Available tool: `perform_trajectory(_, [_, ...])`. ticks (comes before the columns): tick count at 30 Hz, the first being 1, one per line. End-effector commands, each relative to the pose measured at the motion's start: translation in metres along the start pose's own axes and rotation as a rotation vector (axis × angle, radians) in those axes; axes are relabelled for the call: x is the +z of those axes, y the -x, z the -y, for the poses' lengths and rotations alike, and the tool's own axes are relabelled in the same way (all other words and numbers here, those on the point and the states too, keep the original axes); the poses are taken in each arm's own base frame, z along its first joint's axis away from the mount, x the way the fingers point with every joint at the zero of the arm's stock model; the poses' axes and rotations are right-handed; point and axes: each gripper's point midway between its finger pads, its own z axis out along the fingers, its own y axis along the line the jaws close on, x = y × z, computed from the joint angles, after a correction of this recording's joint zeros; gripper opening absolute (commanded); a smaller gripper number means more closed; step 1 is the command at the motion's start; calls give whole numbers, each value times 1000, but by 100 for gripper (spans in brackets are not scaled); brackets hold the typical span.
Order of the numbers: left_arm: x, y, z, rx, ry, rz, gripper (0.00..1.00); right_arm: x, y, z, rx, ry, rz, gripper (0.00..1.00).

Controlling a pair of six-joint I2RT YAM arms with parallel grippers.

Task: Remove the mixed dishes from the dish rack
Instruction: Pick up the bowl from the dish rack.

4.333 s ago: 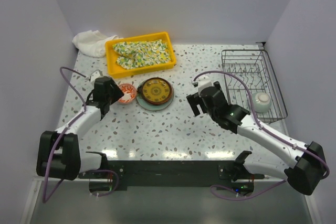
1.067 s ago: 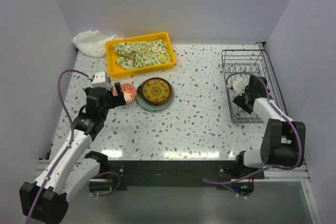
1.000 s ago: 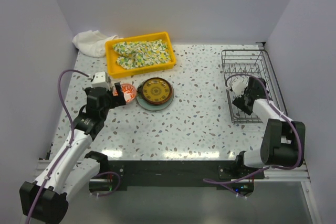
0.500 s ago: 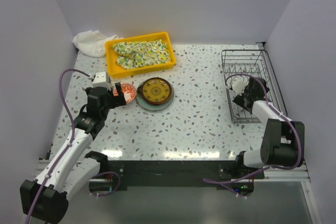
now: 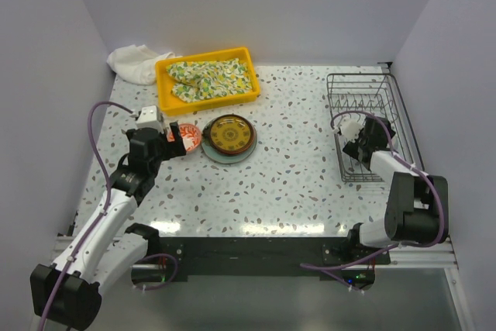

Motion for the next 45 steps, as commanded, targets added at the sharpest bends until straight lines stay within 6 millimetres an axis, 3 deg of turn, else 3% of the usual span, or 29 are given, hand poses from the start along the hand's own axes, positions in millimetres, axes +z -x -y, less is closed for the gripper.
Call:
perform_trajectory(1, [2, 7, -1, 7, 0, 29, 100, 7, -10, -15, -73, 35, -54, 99])
perform_trajectory(11, [2, 8, -2, 7, 2, 34, 99, 7, -11, -27, -14, 99, -59, 98])
perform_trajectory(15, [1, 8, -2, 6, 1, 37, 99, 4, -9, -18, 79, 91, -41, 96])
perform_trajectory(28, [0, 9, -1, 4, -4, 42, 99, 1, -15, 11, 52, -23, -73, 96])
perform_trajectory(36, [0, 9, -2, 4, 0, 41, 99, 4, -23, -2, 30, -22, -92, 95])
perform_trajectory(45, [1, 8, -1, 7, -1, 33, 99, 8, -13, -3, 46, -18, -56, 95])
